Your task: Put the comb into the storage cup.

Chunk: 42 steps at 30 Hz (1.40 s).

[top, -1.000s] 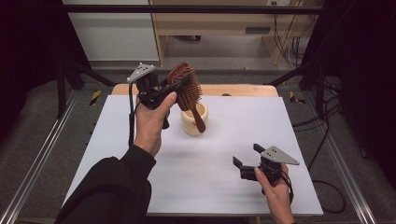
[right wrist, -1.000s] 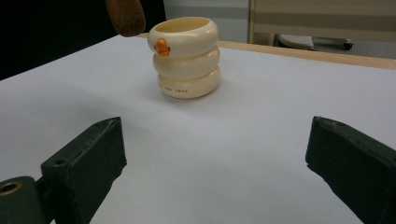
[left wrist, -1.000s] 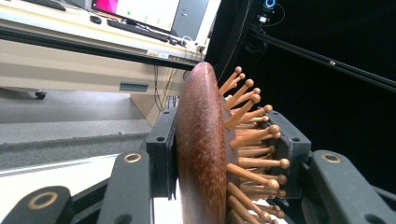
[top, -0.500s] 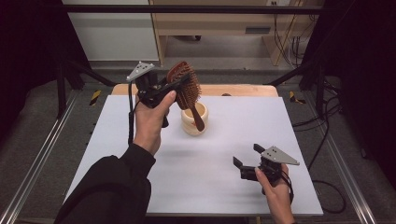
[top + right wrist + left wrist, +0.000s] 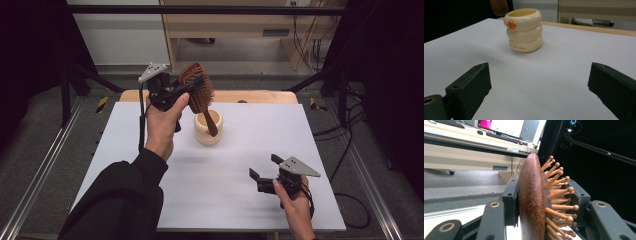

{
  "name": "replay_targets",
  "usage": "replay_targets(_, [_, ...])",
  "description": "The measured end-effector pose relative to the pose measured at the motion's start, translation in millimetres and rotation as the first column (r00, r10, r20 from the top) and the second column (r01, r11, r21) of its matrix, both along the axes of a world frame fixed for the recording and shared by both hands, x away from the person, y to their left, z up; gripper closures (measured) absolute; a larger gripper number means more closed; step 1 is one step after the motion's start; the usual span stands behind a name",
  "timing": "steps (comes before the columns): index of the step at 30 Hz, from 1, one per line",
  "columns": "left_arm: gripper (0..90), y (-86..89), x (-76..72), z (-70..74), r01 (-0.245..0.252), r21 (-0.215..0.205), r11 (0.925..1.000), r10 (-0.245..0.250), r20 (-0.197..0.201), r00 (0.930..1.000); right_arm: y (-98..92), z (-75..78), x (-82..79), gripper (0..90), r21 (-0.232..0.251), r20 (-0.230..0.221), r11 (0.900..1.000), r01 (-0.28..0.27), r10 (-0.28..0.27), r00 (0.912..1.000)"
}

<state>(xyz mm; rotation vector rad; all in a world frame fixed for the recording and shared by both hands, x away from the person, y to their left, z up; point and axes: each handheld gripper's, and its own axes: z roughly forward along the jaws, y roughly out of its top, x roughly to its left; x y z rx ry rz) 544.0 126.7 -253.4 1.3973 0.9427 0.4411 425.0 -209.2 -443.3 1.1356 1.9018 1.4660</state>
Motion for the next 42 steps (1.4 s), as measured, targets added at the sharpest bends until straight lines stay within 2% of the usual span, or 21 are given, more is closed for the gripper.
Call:
replay_targets(18, [51.7, -6.2, 28.6, 2.5, -0.015, -0.045, 0.9989, 0.016, 0.02, 0.9997, -0.1, -1.9, 2.2, 5.0, -0.005, -0.004, 1.0, -0.01, 0.01, 0.9999])
replay_targets(28, [51.6, -1.7, 34.1, 1.1, -0.044, -0.073, 0.9964, 0.046, 0.018, 0.9988, -0.8, -2.3, 2.3, 5.0, 0.006, -0.01, 1.0, -0.007, 0.007, 0.9999])
replay_targets(42, [51.6, 8.5, 39.7, 2.6, -0.076, -0.074, 0.9943, 0.078, 0.032, 0.9964, -1.7, -2.5, 2.5, 5.0, 0.009, -0.011, 1.0, -0.007, 0.007, 0.9999])
